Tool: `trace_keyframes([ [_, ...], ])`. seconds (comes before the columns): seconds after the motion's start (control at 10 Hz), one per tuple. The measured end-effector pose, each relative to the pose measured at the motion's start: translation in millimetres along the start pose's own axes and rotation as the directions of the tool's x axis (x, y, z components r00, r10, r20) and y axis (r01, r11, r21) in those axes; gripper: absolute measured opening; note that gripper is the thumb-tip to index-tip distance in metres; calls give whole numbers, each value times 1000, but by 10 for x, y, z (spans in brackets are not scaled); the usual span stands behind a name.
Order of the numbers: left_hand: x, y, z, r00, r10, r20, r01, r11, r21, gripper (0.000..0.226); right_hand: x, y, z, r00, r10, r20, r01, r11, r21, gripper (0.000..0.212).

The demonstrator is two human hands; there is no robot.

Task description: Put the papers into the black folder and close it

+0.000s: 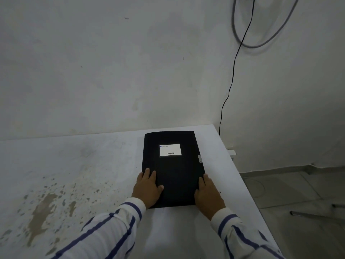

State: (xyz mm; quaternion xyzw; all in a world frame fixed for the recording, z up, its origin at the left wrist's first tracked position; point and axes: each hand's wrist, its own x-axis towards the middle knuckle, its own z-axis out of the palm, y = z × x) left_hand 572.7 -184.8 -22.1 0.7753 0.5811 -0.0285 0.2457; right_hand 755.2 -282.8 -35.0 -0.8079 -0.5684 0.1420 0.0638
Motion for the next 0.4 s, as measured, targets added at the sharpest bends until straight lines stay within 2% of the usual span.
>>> trace_keyframes([
  [0.1, -10, -6, -33, 1000, 9, 4, -9, 1000, 21, 72, 11, -57, -92, 998, 51, 22, -52, 996, 66, 52],
  [0.3, -69, -58, -262, 996, 85, -42, -79, 989, 124, 69, 166, -260, -122, 994, -79, -79, 82, 995, 47, 40],
  [0.4, -83, -48, -507, 987, 123, -107, -111, 988, 105, 67, 260, -612, -350, 980, -143, -140, 148, 989, 26, 40],
])
